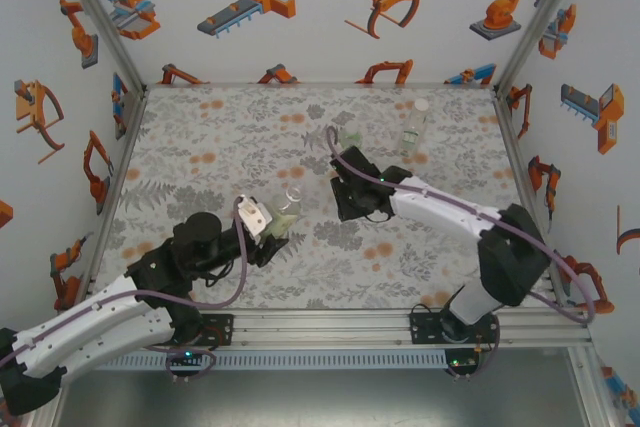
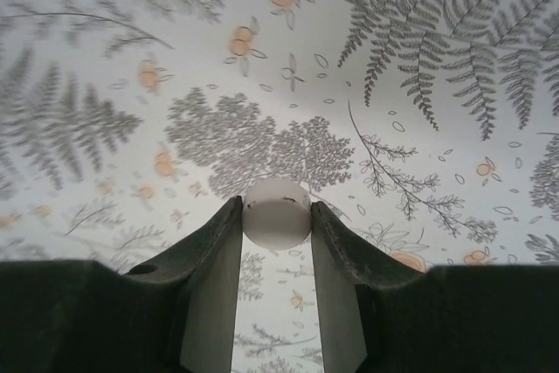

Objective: Screw on the bottle caps

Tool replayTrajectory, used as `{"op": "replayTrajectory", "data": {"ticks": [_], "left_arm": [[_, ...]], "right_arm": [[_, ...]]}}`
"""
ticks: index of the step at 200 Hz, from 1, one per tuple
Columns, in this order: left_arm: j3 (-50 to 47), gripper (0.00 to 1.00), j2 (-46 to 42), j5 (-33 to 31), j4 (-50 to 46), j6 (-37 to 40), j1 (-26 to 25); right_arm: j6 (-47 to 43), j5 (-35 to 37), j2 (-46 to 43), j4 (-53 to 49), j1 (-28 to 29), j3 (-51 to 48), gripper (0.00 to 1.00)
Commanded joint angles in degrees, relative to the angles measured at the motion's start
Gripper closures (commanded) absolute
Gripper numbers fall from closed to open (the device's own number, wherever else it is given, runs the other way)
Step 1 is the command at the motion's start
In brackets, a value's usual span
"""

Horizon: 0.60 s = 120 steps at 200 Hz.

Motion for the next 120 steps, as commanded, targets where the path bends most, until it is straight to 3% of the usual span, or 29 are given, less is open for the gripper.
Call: {"op": "replayTrajectory", "data": {"ticks": [1, 31, 72, 98, 120], "left_arm": [[4.4, 0.70, 0.4, 1.8, -7.0, 3.6, 0.4], [7.8, 0.79, 1.1, 3.7, -13.0, 5.7, 0.2], [12.5, 1.00, 3.0, 5.5, -20.0, 8.1, 0.1], [17.1, 1.00, 3.9, 5.4, -28.5, 11.6, -0.2], [16.5, 1.00, 1.1, 6.0, -29.9, 14.8, -0.2]], "right_arm": [[-7.4, -4.6, -6.9, 1.7, -0.1, -1.2, 0.84], [-14.4, -11.3, -16.1, 6.7, -0.1, -2.4, 0.87], [-22.5, -28.6, -24.1, 13.0, -0.1, -2.9, 0.92], [-25.4, -36.6, -27.8, 14.6, -0.1, -2.0, 0.94], [-27.4, -45.1, -30.2, 17.6, 0.0, -2.0, 0.95]]}}
